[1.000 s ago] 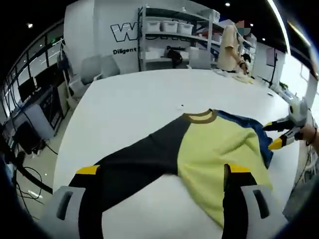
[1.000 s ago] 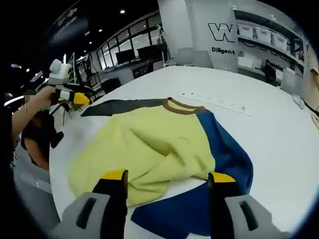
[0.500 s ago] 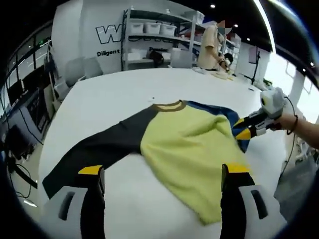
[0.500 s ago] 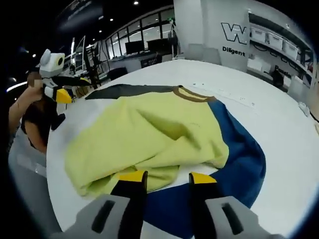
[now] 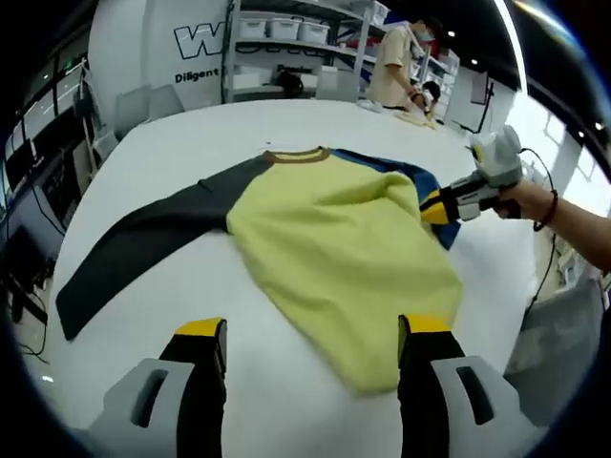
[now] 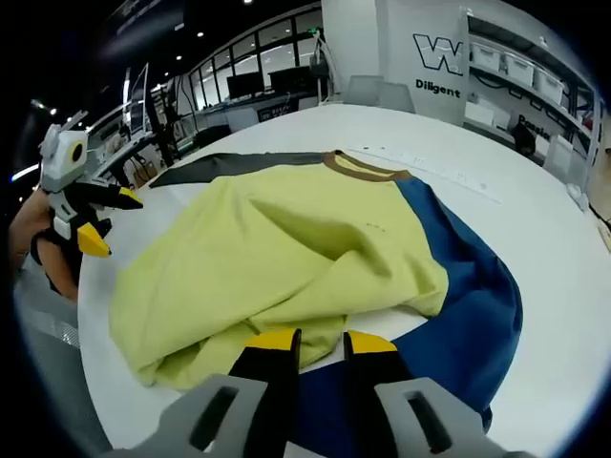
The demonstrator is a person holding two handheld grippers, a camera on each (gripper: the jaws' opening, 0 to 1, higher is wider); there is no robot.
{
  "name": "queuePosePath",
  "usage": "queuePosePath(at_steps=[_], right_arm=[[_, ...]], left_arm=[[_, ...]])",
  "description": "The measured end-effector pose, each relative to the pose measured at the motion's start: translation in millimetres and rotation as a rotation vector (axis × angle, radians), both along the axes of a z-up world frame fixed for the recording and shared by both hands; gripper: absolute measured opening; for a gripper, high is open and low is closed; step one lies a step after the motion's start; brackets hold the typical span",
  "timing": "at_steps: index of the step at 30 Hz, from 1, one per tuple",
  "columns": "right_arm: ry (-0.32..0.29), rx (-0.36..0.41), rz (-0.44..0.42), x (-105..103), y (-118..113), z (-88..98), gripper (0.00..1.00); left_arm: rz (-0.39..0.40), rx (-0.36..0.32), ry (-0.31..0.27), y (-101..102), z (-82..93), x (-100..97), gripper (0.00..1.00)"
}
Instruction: Fold the garment on the visible template until the final outline fits inside the template.
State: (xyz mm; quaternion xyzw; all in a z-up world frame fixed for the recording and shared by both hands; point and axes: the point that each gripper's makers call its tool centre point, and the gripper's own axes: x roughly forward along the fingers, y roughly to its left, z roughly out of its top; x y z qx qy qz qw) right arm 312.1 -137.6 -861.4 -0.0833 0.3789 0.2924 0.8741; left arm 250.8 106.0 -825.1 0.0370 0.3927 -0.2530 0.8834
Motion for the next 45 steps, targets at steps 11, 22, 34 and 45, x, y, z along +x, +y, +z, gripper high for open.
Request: queuePosePath(at_steps=[11, 22, 34, 45], right_arm=[[-0.003, -0.018, -0.004, -3.8, 0.4, -4.9, 0.0], [-0.013, -0.038, -0.003, -7.2, 1.9, -0.4, 0.0], [0.007, -0.016, -0.026, -34.6, -1.8, 23.3, 0.0], [-0.026, -0.015, -0.056, -44.8, -11.2, 32.1, 0.0]], left_arm=[[0.013, -0.078, 0.153, -11.9, -21.1, -37.3, 0.43], [0.012, -0.111, 0.209, -23.3, -34.3, -47.8, 0.2], [-0.05, -0.111, 0.197, -29.7, -30.1, -51.9, 0.01], [-0.002, -0.157, 0.175, -7.1, -5.5, -38.5, 0.0]])
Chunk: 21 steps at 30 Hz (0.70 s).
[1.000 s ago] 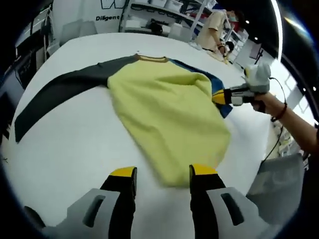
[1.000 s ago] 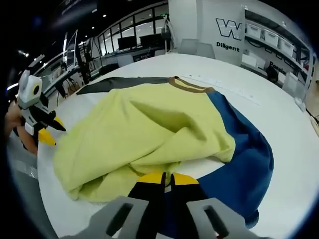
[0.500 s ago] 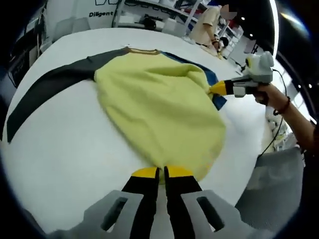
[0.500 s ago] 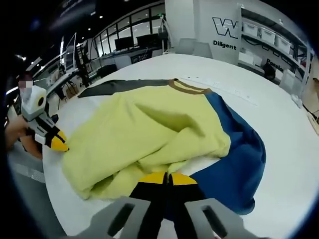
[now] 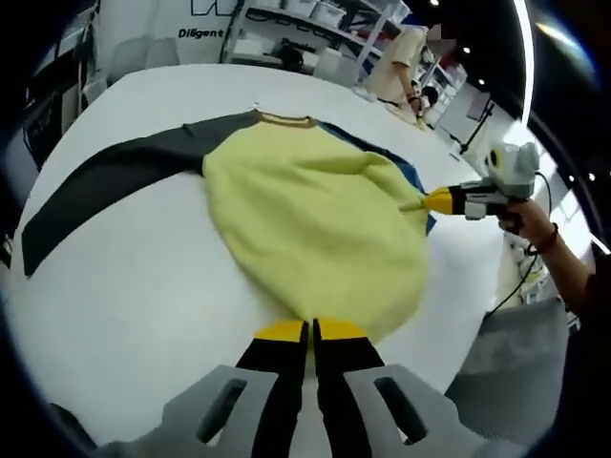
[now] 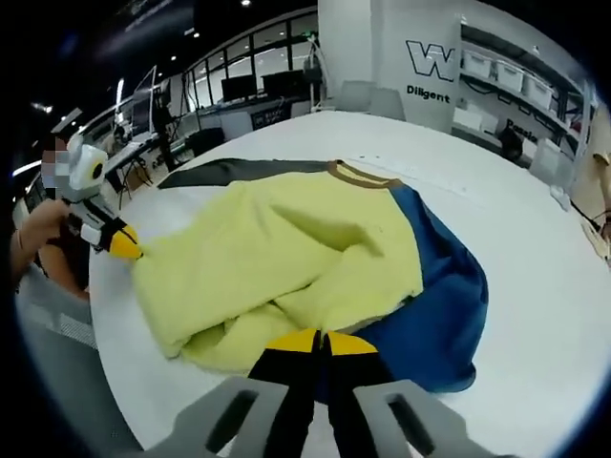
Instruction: Fold the garment on the visible template until the final outline fits inside the template.
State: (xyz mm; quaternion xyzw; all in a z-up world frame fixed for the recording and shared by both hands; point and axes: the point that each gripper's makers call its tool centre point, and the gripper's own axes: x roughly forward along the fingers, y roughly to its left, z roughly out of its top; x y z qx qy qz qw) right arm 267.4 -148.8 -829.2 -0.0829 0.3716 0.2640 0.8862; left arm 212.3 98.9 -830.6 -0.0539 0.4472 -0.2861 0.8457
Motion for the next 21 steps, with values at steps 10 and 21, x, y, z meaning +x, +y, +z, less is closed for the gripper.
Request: queuePosePath(at_steps=[10, 21], right_arm=[[0.004, 0.054, -0.021, 14.3, 7.2, 4.3, 0.0], [-0.02, 0.014, -0.069, 42.2, -2.4, -6.2, 0.0]], left_arm=[[0.022, 0.007, -0.034, 15.4, 16.9, 28.2, 0.0], [0.076, 0.063, -0.066, 34.1, 7.9, 56.3, 0.0]])
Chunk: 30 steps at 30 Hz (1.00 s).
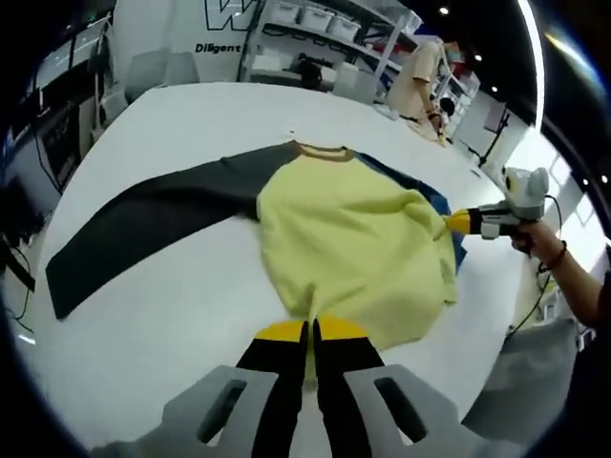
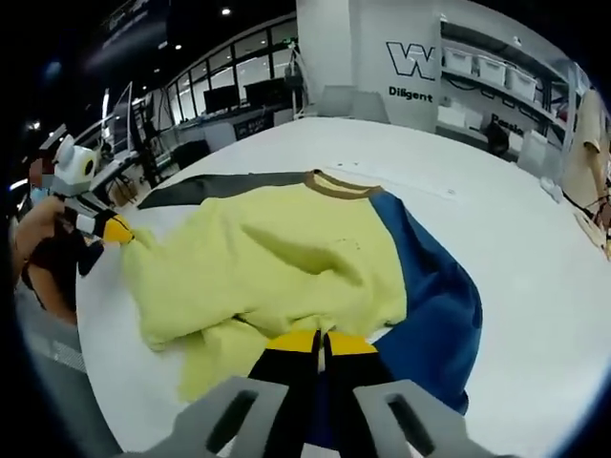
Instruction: Fold the garment on the visible template until the final outline fits inside the template.
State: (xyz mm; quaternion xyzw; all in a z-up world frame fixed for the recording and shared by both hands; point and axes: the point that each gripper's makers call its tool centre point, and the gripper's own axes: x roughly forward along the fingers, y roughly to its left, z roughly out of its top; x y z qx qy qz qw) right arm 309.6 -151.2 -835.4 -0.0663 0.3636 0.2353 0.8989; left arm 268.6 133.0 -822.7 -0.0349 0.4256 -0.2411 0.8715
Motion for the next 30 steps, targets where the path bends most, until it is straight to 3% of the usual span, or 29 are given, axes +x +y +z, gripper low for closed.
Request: queuePosePath(at_steps=[11, 18, 21, 25, 30], right_arm=[[0.003, -0.018, -0.058, 16.9, -6.9, -12.3, 0.0], [0.002, 0.006, -0.089, 16.2, -9.4, -8.7, 0.0], [0.006, 0.034, -0.107, 11.7, -7.0, -1.6, 0.04], [-0.018, 0.04, -0.134, 4.6, -5.2, 6.2, 0.18], [-0.033, 0.077, -0.128, -4.4, 6.4, 15.6, 0.29]], left_arm=[[0.024, 0.061, -0.012, 3.8, -16.8, 15.8, 0.0], [0.027, 0.071, -0.021, -0.4, -14.3, 14.2, 0.0], [0.031, 0.069, -0.024, 0.8, -13.9, 14.1, 0.0], [0.073, 0.054, -0.036, 3.6, -10.7, 13.2, 0.0], [0.072, 0.066, -0.053, 5.8, -9.2, 11.2, 0.03]])
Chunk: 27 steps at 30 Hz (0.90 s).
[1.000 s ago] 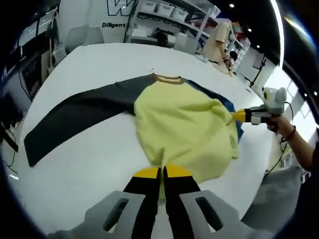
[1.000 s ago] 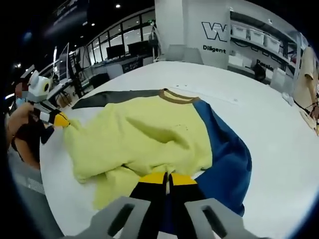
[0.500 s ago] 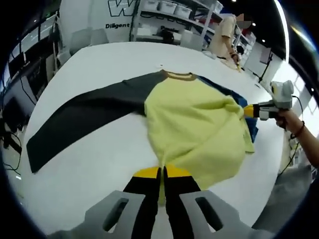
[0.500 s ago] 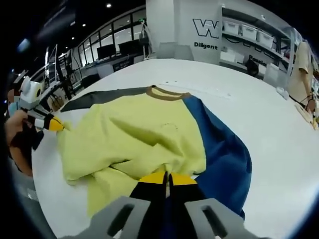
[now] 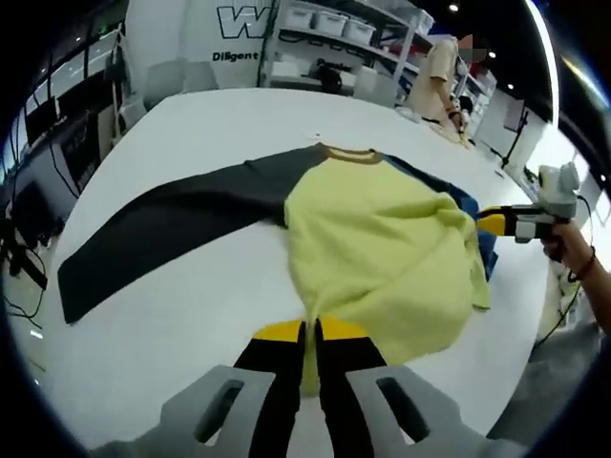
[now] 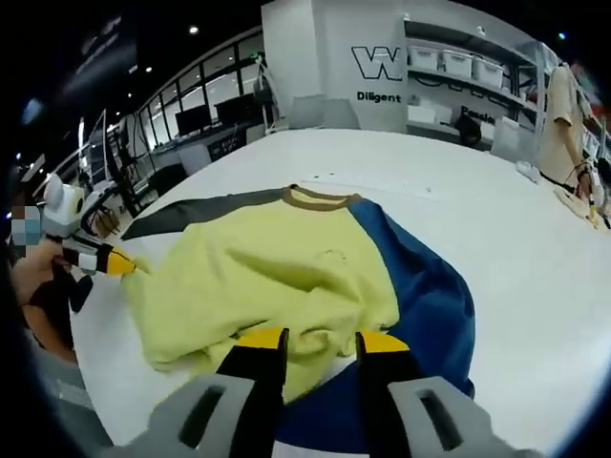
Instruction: Fold the garment on the visible template until the final outline fits inside the template.
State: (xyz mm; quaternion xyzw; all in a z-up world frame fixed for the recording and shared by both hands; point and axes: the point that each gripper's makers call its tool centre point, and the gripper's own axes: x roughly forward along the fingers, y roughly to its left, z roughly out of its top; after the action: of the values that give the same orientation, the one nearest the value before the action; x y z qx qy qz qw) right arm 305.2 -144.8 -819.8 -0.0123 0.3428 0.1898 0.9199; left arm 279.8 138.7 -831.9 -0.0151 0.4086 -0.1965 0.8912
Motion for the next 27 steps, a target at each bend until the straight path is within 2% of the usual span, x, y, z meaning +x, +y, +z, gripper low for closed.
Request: queuePosePath(at_steps=[2, 7, 10, 13, 16, 22, 24, 27], right_arm=[[-0.009, 0.041, 0.011, -4.1, 10.1, 5.5, 0.37], [0.004, 0.054, 0.05, -15.8, 23.4, 8.1, 0.48], [0.021, 0.059, 0.065, -25.3, 30.0, 5.5, 0.55], [0.032, 0.056, 0.079, -35.4, 35.1, 3.3, 0.58], [0.061, 0.044, 0.093, -47.4, 39.9, -2.0, 0.62], [0.108, 0.02, 0.083, -65.1, 42.4, -13.9, 0.62], [0.112, 0.018, 0.017, -69.6, 36.1, -18.6, 0.6], [0.144, 0.027, -0.003, -77.5, 36.4, -24.5, 0.58]], left_arm=[[-0.005, 0.002, -0.002, 0.9, 0.8, -0.9, 0.09], [-0.008, -0.024, -0.021, -0.3, 4.6, -7.1, 0.29], [-0.044, -0.03, -0.036, -5.2, 5.0, -12.7, 0.35], [-0.083, -0.019, -0.051, -7.2, 4.1, -15.9, 0.41], [-0.116, -0.005, -0.034, -5.3, -3.1, -18.1, 0.46], [-0.139, 0.017, -0.006, -0.3, -13.2, -21.4, 0.44], [-0.135, 0.011, 0.001, 1.1, -14.8, -21.1, 0.38], [-0.132, 0.009, 0.002, 1.3, -15.9, -21.2, 0.28]])
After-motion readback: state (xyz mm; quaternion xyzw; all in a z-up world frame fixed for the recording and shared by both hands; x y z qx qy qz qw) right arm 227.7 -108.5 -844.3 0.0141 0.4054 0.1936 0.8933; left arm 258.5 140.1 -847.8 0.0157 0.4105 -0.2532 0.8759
